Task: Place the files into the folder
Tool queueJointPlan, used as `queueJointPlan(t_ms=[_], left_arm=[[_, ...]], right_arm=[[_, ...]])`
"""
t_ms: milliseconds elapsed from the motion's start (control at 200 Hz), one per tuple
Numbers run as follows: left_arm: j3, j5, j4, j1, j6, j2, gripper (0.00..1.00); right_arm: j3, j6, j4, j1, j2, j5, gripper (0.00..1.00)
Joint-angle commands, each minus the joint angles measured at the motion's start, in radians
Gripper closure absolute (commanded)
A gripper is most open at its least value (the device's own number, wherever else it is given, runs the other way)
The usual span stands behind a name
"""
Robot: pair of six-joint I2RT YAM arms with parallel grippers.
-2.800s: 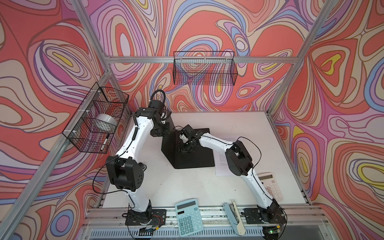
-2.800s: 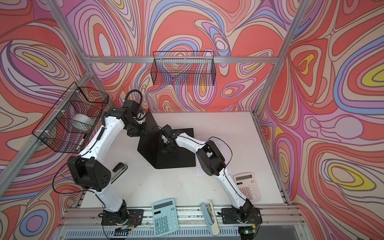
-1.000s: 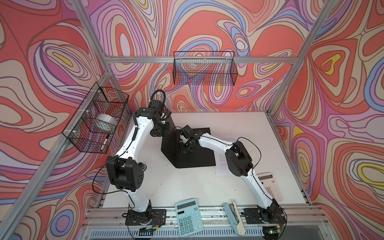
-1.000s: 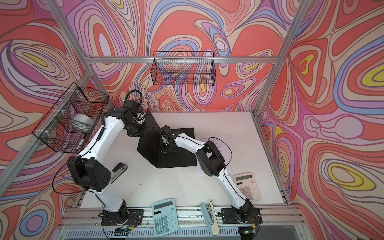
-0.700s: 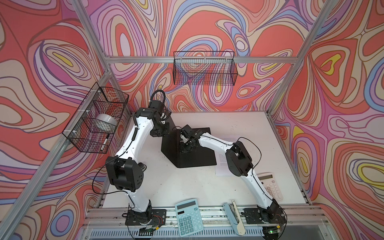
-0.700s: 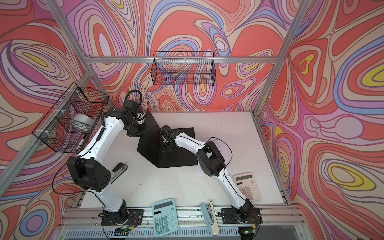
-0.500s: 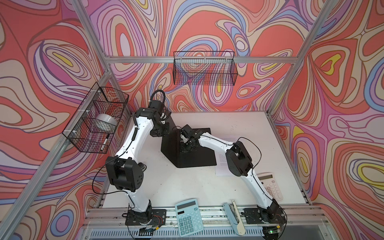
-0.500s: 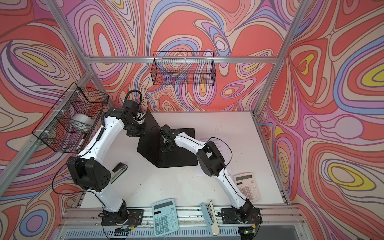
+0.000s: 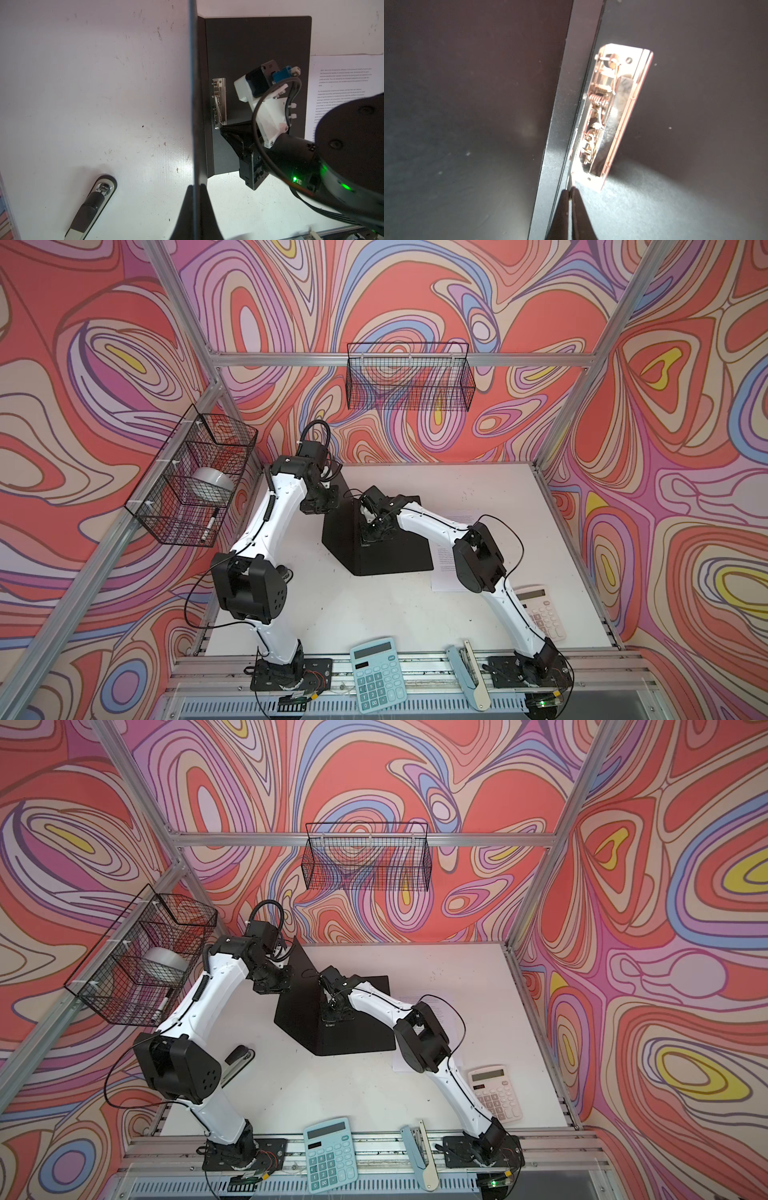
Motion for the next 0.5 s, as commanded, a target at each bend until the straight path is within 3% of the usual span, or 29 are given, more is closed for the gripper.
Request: queueJointPlan(t_ms=[0,316,491], left_arm=[[-0.006,0.0,-0.036,0.006,0.01,-0.038,1.0],[0.004,-0.01,-0.039,0.006,0.01,-0.033,1.0],[0.005,-0.018,-0.039,0.006,0.011,-0.034,1.0]], right_arm=[[0.013,-0.024,-0.041,-0.016,-0.002,0.076,1.0],[0.035,-0.03,-0.041,-0.015,-0.012,0.073,1.0],[0.036,-0.035,-0.035,-0.015,-0.022,0.071,0.95]])
